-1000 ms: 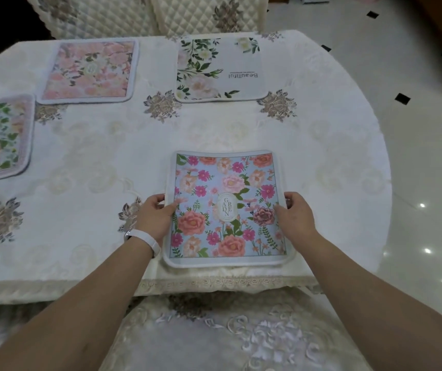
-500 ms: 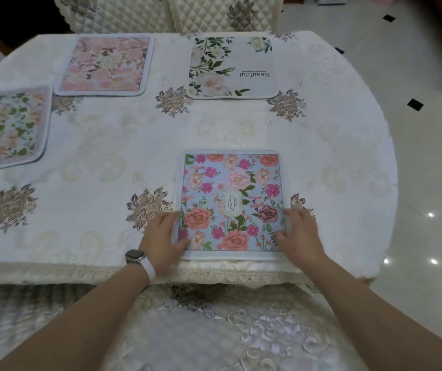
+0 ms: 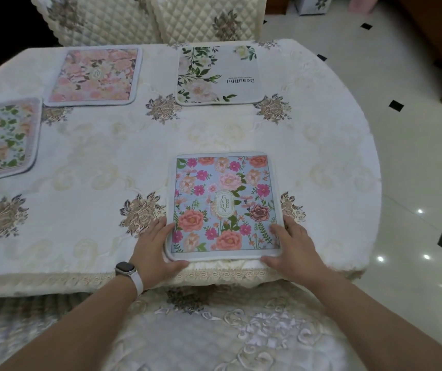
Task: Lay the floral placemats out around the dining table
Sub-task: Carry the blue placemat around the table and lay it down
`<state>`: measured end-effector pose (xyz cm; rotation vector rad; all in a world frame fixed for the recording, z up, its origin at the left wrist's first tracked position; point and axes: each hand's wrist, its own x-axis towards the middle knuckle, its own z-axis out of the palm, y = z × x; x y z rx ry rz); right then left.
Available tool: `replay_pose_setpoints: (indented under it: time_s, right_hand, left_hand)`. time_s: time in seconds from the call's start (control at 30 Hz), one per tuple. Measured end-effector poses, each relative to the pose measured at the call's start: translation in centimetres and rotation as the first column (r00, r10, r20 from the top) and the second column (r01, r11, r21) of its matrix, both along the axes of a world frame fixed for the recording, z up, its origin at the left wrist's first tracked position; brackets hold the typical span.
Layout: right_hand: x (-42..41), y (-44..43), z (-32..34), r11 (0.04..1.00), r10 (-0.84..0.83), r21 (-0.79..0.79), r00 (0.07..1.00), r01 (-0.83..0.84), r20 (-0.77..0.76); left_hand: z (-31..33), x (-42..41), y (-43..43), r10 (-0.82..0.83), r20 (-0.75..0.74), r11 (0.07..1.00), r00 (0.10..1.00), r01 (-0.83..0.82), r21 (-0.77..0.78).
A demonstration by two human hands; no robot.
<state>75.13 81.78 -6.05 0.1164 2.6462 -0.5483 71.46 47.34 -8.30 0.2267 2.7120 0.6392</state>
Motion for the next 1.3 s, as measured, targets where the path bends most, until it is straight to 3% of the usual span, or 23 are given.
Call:
replay_pose_setpoints:
  time_s: [0.77, 1.3]
  right_hand:
    - [0.0, 1.2, -0.4, 1.000, -0.011, -0.012, 0.999, 0.011, -0.037]
    - [0.0, 0.6, 0.0, 1.000, -0.009, 0.008, 0.999, 0.010, -0.031]
  left_hand:
    - [-0.9, -0.1, 0.4, 0.019, -0.041, 0.998, 0.999, -0.017, 0.061]
    - [-0.3, -0.4, 0.5, -0.014, -0.006, 1.000, 1.000, 0.014, 0.007]
